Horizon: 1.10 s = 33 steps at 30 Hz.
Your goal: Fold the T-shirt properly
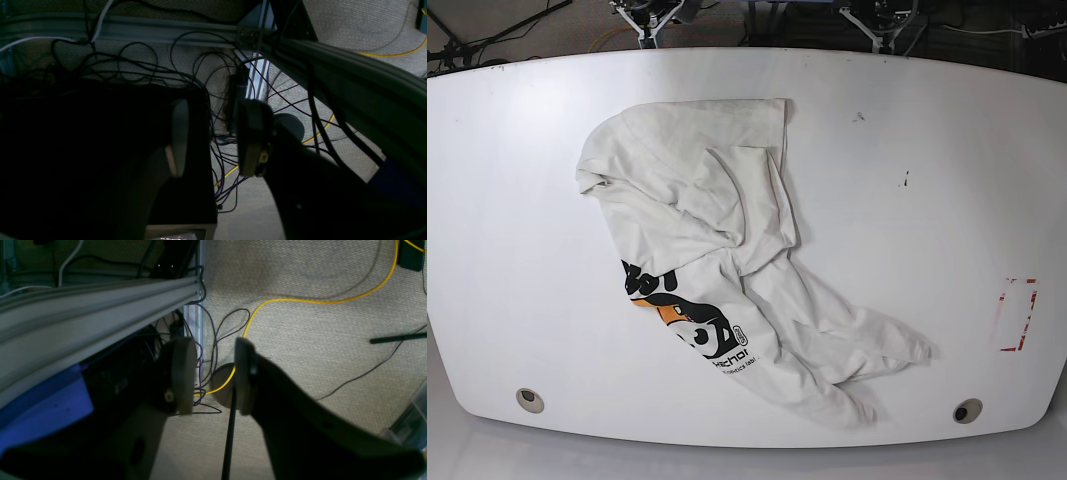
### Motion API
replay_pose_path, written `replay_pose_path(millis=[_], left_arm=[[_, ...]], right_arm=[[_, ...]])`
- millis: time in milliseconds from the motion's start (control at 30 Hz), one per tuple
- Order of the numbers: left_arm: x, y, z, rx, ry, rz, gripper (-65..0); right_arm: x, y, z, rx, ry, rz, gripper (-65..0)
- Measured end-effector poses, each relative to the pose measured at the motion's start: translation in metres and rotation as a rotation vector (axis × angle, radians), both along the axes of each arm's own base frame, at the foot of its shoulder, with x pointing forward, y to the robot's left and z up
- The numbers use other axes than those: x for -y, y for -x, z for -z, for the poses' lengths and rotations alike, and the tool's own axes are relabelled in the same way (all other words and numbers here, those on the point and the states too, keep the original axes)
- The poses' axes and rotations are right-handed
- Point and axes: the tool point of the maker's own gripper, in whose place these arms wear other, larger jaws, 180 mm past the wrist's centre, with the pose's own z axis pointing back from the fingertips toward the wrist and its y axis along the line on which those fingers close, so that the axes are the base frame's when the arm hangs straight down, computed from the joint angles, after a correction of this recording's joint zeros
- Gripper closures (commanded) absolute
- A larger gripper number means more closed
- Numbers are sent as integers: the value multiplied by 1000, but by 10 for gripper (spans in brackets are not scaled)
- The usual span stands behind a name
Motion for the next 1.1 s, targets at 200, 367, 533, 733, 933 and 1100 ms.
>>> replay_pose_path(millis=[200,367,533,733,933,1100], left_arm=[[-2,10,0,-14,-3,2,-222],[-4,11,0,-17,-6,2,-222],[-3,9,-1,-4,-6,2,-222],[-7,10,-5,87,-22,-12,-222],[-9,33,-10,111,-31,-18,-222],[-11,46,-16,162,-42,-27,-219]], right_arm=[[-6,-24,0,32,0,-13,-192],[-7,-47,-3,89,-4,-1,-190],[-4,-26,-1,39,0,-6,-189],[-5,-28,-4,90,-4,11,-189],[-1,-4,-5,92,0,31,-187],[3,34,-12,67,21,14,-187]])
